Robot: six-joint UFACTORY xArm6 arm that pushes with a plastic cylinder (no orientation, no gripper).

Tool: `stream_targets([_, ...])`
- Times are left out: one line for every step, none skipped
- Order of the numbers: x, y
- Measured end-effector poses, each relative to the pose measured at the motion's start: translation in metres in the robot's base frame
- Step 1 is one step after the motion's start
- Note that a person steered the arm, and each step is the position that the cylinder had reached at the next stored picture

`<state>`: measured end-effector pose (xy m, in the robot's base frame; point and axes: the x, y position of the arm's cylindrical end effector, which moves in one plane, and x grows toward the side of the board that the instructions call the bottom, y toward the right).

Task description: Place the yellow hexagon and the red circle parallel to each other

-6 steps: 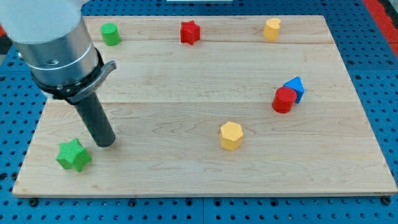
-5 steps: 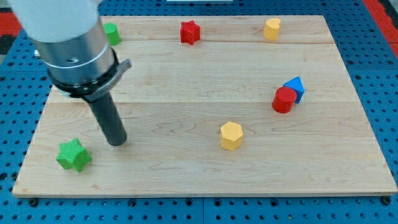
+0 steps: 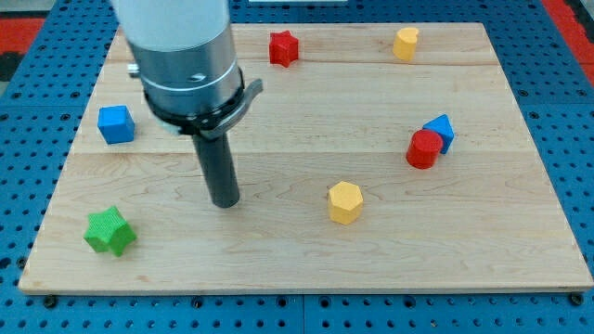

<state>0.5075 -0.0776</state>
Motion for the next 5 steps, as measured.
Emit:
stream_targets([-0.023,0.031])
stream_targets([-0.030,0.085])
stream_targets([-0.030,0.108])
stream_targets([-0.028,0.139])
stream_targets([-0.009,0.167])
